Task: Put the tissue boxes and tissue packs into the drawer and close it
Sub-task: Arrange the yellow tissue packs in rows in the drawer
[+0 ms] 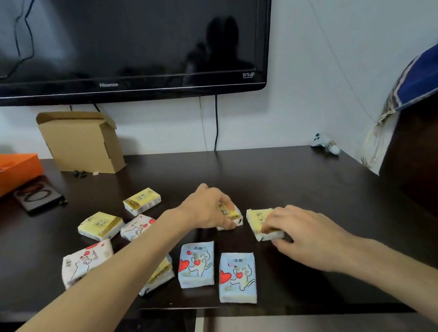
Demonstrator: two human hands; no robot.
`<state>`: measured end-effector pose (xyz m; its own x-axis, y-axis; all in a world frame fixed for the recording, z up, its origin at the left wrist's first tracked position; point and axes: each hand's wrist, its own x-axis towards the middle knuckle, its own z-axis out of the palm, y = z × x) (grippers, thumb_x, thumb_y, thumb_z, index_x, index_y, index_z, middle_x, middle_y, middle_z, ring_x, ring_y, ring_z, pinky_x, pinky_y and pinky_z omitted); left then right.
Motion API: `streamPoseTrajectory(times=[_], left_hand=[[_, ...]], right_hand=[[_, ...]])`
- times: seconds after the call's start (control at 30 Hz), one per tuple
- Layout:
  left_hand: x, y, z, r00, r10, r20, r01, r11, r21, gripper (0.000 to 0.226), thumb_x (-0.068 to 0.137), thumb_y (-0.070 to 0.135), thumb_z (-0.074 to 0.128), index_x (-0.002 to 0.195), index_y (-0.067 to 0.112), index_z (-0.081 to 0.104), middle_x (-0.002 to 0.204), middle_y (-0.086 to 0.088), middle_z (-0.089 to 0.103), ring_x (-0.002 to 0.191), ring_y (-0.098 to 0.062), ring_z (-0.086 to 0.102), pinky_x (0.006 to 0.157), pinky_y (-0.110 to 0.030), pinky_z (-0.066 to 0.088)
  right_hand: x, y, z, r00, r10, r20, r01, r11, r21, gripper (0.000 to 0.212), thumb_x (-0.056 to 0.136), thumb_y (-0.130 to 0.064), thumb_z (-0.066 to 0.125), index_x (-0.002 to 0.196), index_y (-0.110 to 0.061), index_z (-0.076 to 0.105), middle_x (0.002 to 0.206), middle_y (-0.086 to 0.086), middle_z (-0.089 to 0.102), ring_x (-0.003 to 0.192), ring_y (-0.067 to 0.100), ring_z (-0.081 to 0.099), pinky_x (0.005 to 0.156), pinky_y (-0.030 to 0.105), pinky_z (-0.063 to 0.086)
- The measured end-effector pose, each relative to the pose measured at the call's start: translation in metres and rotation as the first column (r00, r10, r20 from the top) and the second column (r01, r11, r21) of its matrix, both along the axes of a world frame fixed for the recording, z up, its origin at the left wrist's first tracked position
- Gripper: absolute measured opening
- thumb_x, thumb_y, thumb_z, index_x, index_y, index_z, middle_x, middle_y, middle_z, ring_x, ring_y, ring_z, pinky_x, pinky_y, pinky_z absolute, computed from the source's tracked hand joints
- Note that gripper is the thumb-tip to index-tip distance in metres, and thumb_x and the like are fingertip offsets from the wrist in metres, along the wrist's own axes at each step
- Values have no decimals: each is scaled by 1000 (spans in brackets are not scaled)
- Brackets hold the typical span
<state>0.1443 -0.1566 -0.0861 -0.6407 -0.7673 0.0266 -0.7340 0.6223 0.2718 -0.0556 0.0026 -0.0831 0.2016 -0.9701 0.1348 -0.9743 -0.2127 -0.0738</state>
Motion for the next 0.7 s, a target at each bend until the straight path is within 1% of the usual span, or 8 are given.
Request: streamPoseTrajectory(times=[0.1,0.17,0.2,0.27,0.37,0.47,0.6,0.7], left_hand=[[-1,6,0,999,-22,-25,23,999,43,46,71,44,83,112,30,68,110,10,58,95,-10,53,70,-24,40],[-2,10,1,1000,-20,-10,20,999,46,45,70,42,84,110,30,67,105,12,55,93,-10,52,65,-22,37],[-1,11,2,1000,-16,-11,17,998,58,45,70,41,84,110,30,67,107,11,55,94,-12,53,66,-23,38],[-1,14,4,1000,-3,-21,4,996,84,45,70,38,84,111,29,66,113,7,58,97,-14,54,70,-27,41],[1,25,13,999,13,-39,-11,999,34,47,71,38,82,114,29,64,119,4,60,99,-15,54,78,-30,45],[8,46,27,994,8,-111,-12,999,-37,51,72,41,81,118,31,62,119,6,57,105,-17,55,89,-38,51],[34,98,44,975,-64,-215,58,998,-33,48,69,44,82,113,35,64,112,12,59,101,-10,60,83,-31,54],[56,146,45,953,-123,-276,132,991,17,48,68,42,84,111,34,66,111,12,64,101,-7,62,83,-30,53]], right_hand=[[-3,-1,2,996,6,85,-7,1000,8,42,90,-42,62,132,-36,61,139,-17,51,129,10,44,97,36,49],[-4,-8,3,981,-22,191,0,993,117,70,86,-43,69,151,-30,45,157,-13,37,144,12,29,112,36,38],[-4,-12,3,971,-52,234,7,982,189,80,85,-41,72,156,-27,38,160,-9,34,146,13,27,115,35,34],[-3,-17,4,963,-83,255,23,973,229,81,85,-35,75,156,-23,38,155,-3,44,138,16,39,110,32,36],[-5,-15,6,948,-96,303,67,992,105,72,81,-36,80,145,-22,52,138,-2,59,125,19,53,103,35,43],[-9,6,10,914,-78,398,75,997,24,76,73,-45,85,141,-26,54,128,-8,62,116,10,57,96,29,46],[-9,55,11,879,-58,472,38,998,51,71,71,-51,87,133,-34,57,116,-22,64,108,-6,57,85,15,48],[-1,102,9,857,-26,515,2,999,47,68,68,-54,88,127,-38,58,111,-25,66,109,-7,59,85,8,46]])
